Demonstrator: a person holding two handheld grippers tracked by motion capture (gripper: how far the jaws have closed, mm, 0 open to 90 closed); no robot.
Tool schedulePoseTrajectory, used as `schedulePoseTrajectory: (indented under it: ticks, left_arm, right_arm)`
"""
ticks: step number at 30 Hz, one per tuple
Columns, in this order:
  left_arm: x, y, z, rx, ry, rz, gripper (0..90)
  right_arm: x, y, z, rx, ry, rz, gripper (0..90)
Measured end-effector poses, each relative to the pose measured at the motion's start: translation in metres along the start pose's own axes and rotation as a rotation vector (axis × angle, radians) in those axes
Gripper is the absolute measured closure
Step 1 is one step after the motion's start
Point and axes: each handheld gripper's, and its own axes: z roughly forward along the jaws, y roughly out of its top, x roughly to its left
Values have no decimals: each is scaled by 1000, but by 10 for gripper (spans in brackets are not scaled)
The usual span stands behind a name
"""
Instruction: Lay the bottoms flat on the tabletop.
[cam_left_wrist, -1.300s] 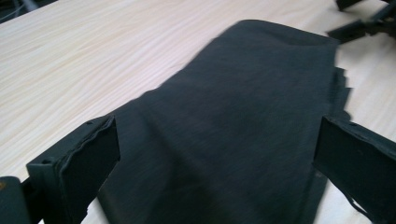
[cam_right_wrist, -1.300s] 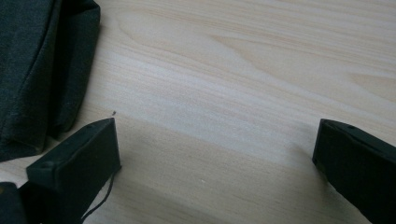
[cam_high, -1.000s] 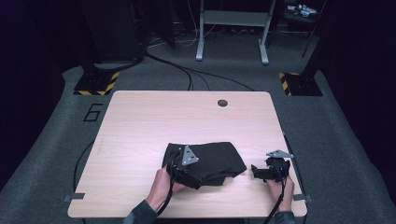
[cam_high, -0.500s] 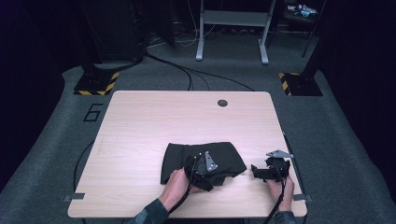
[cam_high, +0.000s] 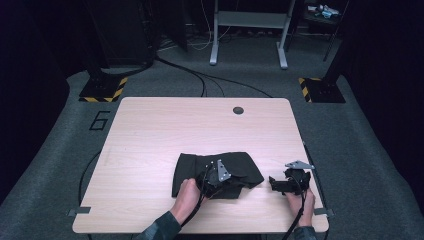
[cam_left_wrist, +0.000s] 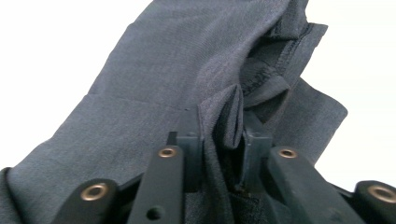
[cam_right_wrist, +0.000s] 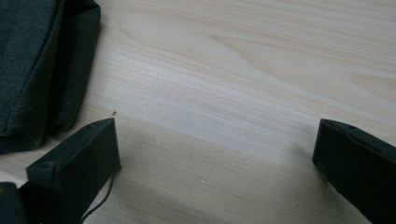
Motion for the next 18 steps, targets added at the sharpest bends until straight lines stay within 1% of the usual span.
schedulePoseTrajectory:
  ticks: [3, 7, 12, 18]
  left_arm:
    - [3, 1, -3, -15, -2, 5, 782]
    - [9, 3, -11, -51, 7, -3, 795]
    - [19, 4, -24, -87, 31, -21, 809]
    - [33, 3, -39, -113, 63, -43, 820]
  right_arm:
    - [0, 0, 0, 0, 1, 0, 0]
    - [0, 0, 0, 0, 1, 0, 0]
    - [0, 0, 0, -1, 1, 0, 0]
    - [0, 0, 0, -1, 2, 0, 0]
